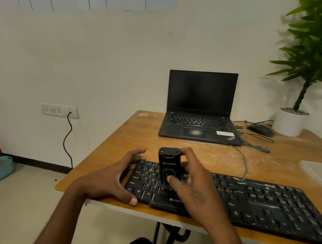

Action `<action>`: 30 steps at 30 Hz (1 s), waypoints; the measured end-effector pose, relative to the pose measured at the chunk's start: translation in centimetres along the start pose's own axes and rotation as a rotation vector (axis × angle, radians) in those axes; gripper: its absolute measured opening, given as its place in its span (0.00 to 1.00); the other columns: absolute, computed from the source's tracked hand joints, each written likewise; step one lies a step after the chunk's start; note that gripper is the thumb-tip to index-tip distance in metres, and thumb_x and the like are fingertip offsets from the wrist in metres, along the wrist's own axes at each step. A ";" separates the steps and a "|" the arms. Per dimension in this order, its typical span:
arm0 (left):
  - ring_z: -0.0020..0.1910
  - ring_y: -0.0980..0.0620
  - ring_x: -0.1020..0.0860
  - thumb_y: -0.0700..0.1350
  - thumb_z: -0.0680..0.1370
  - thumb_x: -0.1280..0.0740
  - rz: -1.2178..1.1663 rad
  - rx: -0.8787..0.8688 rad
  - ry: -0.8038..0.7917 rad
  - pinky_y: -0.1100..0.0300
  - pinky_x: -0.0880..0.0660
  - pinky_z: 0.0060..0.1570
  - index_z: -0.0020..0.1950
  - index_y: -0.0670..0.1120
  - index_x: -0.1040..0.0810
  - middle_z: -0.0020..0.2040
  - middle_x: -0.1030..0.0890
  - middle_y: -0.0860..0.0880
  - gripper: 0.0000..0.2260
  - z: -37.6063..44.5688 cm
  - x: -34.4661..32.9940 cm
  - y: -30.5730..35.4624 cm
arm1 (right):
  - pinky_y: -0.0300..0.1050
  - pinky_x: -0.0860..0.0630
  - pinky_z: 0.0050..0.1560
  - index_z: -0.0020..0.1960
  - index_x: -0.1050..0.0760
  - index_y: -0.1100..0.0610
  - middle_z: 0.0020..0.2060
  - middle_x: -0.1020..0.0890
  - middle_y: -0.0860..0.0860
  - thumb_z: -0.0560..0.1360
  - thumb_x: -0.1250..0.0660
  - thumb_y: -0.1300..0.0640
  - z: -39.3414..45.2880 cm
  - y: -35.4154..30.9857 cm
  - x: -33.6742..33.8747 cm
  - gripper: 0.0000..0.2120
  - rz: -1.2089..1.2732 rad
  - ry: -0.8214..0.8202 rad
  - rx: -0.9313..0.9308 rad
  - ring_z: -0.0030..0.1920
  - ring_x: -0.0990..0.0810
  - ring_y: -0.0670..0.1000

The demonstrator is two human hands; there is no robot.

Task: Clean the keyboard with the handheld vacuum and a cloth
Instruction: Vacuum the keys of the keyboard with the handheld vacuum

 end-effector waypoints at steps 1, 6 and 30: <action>0.72 0.66 0.30 0.46 0.67 0.15 0.004 0.004 0.001 0.62 0.26 0.69 0.79 0.74 0.50 0.77 0.34 0.64 0.56 0.0 0.0 0.0 | 0.43 0.16 0.41 0.64 0.33 0.36 0.50 0.19 0.41 0.78 0.30 0.60 0.3 -0.4 -1.1 0.24 -0.005 -0.019 0.011 0.44 0.16 0.44; 0.69 0.68 0.28 0.46 0.67 0.15 0.060 0.051 0.041 0.69 0.28 0.67 0.76 0.64 0.41 0.67 0.26 0.72 0.48 0.0 0.0 -0.6 | 0.33 0.23 0.38 0.64 0.35 0.38 0.48 0.18 0.44 0.78 0.33 0.62 2.1 -2.1 -6.4 0.24 -0.035 -0.082 0.087 0.44 0.19 0.42; 0.72 0.68 0.31 0.45 0.68 0.15 0.004 0.003 -0.010 0.67 0.27 0.68 0.79 0.74 0.49 0.78 0.37 0.63 0.56 0.0 -0.1 -0.3 | 0.37 0.18 0.39 0.61 0.31 0.36 0.51 0.22 0.38 0.79 0.31 0.62 -0.6 0.0 0.1 0.23 0.134 0.026 0.001 0.45 0.18 0.33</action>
Point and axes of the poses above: each hand's wrist, its own z-axis towards the middle knuckle, its own x-axis out of the back of the hand, y = z × x, the point moved 8 cm from there along z, towards the middle knuckle
